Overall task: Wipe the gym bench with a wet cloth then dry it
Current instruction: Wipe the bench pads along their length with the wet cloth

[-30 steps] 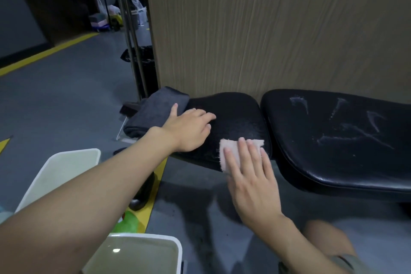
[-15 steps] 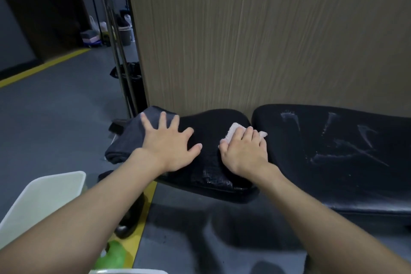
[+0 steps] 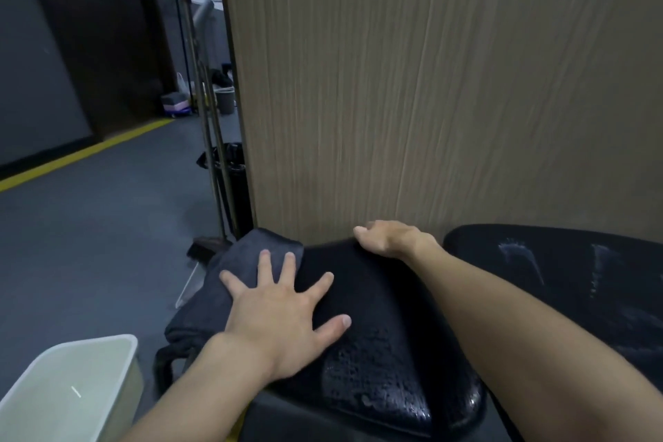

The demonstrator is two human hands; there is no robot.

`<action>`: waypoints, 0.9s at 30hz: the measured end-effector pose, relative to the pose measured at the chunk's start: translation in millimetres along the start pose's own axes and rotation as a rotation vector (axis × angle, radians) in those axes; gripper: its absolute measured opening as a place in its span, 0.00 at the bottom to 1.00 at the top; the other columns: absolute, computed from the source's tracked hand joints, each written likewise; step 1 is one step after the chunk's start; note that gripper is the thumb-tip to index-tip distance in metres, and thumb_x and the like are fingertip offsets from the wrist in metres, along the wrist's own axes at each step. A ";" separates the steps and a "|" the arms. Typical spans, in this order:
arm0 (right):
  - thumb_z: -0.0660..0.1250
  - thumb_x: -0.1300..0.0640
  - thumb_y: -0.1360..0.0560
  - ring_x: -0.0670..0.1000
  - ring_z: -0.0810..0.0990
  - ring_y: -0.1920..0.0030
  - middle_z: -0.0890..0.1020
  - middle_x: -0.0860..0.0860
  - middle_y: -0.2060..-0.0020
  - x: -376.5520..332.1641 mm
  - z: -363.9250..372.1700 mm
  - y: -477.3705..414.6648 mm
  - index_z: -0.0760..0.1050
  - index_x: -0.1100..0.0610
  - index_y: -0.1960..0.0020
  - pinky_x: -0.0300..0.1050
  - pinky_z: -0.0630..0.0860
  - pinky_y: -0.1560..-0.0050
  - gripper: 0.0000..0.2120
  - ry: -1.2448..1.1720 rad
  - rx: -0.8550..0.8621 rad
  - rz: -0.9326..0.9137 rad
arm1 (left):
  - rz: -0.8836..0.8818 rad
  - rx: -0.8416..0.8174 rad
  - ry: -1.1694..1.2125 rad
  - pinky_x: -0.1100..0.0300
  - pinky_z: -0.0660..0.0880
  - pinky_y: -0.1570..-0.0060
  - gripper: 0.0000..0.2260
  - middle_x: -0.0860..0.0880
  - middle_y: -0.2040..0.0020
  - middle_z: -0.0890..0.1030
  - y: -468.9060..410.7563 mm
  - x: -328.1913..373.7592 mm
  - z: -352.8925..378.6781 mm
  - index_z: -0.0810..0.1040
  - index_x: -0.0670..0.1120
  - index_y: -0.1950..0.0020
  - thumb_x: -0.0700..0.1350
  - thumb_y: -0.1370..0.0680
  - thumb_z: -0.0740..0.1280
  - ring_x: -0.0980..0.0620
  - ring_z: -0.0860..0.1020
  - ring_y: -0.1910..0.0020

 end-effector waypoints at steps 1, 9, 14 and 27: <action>0.45 0.39 0.21 0.57 0.68 0.27 0.71 0.53 0.27 -14.8 3.6 -4.5 0.68 0.50 0.26 0.57 0.61 0.29 0.30 0.038 -0.008 -0.050 | -0.001 0.002 -0.001 0.23 0.44 0.37 0.34 0.44 0.19 0.41 0.0 0.3 0.4 0.41 0.68 0.23 0.76 0.27 0.39 0.35 0.36 0.23; 0.41 0.43 0.19 0.56 0.70 0.30 0.73 0.52 0.28 -56.7 22.4 -1.6 0.68 0.44 0.27 0.56 0.62 0.34 0.27 0.080 -0.009 -0.231 | 0.003 -0.001 0.006 0.21 0.44 0.37 0.34 0.43 0.19 0.41 0.2 0.5 0.9 0.42 0.67 0.23 0.75 0.27 0.40 0.34 0.36 0.23; 0.43 0.44 0.19 0.60 0.64 0.27 0.69 0.60 0.28 3.0 11.7 21.6 0.65 0.51 0.26 0.59 0.57 0.26 0.27 0.032 0.180 -0.031 | 0.006 -0.026 0.021 0.21 0.44 0.36 0.34 0.43 0.19 0.42 1.4 -0.6 -1.2 0.42 0.67 0.23 0.75 0.27 0.39 0.33 0.38 0.23; 0.41 0.45 0.20 0.65 0.65 0.27 0.69 0.64 0.28 -0.4 61.3 202.6 0.64 0.58 0.25 0.61 0.62 0.28 0.31 0.177 0.546 0.002 | 0.003 0.003 0.069 0.20 0.47 0.37 0.28 0.42 0.19 0.48 2.4 -2.3 -8.1 0.50 0.65 0.22 0.69 0.22 0.44 0.33 0.44 0.23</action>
Point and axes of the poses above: each hand's wrist, its own y-axis away from the middle knuckle, its own z-axis out of the palm, x = y × z, the point moved 8 cm from there along -y, towards the middle knuckle
